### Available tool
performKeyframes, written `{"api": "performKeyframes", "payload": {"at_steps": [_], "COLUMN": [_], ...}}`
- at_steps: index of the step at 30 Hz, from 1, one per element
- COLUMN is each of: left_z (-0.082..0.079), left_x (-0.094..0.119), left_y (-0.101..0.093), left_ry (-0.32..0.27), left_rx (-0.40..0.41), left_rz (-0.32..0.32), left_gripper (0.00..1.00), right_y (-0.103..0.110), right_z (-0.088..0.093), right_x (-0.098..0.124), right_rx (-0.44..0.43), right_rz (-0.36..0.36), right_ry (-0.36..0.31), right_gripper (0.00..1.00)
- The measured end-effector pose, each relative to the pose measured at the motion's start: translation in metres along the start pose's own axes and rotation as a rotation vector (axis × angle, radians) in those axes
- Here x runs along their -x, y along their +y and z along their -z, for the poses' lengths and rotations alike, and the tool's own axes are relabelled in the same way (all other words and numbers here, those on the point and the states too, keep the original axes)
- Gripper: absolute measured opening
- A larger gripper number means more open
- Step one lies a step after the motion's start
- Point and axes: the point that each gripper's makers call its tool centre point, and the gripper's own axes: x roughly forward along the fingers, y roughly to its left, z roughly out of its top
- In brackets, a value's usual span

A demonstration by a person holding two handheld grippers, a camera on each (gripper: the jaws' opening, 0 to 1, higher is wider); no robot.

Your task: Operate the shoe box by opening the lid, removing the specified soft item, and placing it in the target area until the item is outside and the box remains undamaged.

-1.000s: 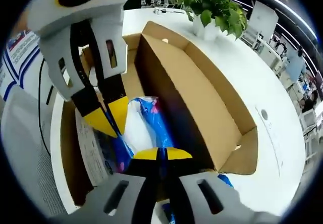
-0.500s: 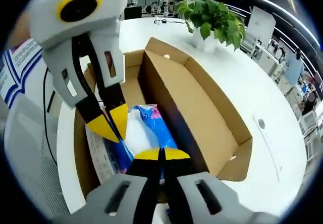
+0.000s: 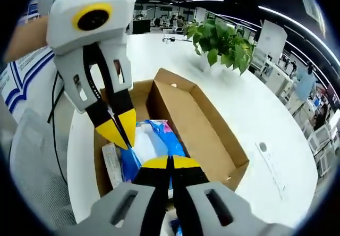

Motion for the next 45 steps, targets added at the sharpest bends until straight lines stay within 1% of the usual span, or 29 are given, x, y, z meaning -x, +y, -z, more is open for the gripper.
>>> {"api": "performKeyframes", "payload": {"at_steps": [8, 13, 17, 20, 22, 26, 37, 40, 45], "left_z": [-0.024, -0.041, -0.058, -0.070, -0.074, -0.089, -0.128, -0.139, -0.151], "left_x": [0.015, 0.022, 0.023, 0.018, 0.014, 0.005, -0.025, -0.034, -0.047], "left_y": [-0.013, -0.021, -0.033, -0.044, -0.046, -0.054, -0.075, -0.081, -0.089], "left_ry": [-0.031, -0.051, -0.064, -0.064, -0.062, -0.069, -0.086, -0.090, -0.092], "left_rx": [-0.024, -0.024, -0.037, -0.056, -0.065, -0.081, -0.126, -0.138, -0.155], "left_rz": [-0.004, 0.004, 0.016, 0.035, 0.046, 0.066, 0.121, 0.132, 0.158], "left_gripper": [0.00, 0.00, 0.00, 0.00, 0.00, 0.00, 0.00, 0.00, 0.00], "right_y": [0.000, -0.002, -0.002, -0.003, -0.006, -0.011, -0.029, -0.034, -0.041], "right_z": [-0.012, -0.012, -0.008, -0.001, 0.004, 0.016, 0.049, 0.061, 0.077], "right_x": [0.028, 0.049, 0.066, 0.079, 0.086, 0.099, 0.134, 0.142, 0.153], "right_rx": [0.021, 0.035, 0.048, 0.068, 0.069, 0.069, 0.027, 0.011, -0.006], "right_rz": [-0.003, 0.001, 0.002, 0.008, 0.013, 0.032, 0.070, 0.076, 0.081], "right_ry": [-0.038, -0.051, -0.052, -0.042, -0.036, -0.024, -0.012, -0.004, 0.009], "right_gripper": [0.00, 0.00, 0.00, 0.00, 0.00, 0.00, 0.00, 0.00, 0.00]}}
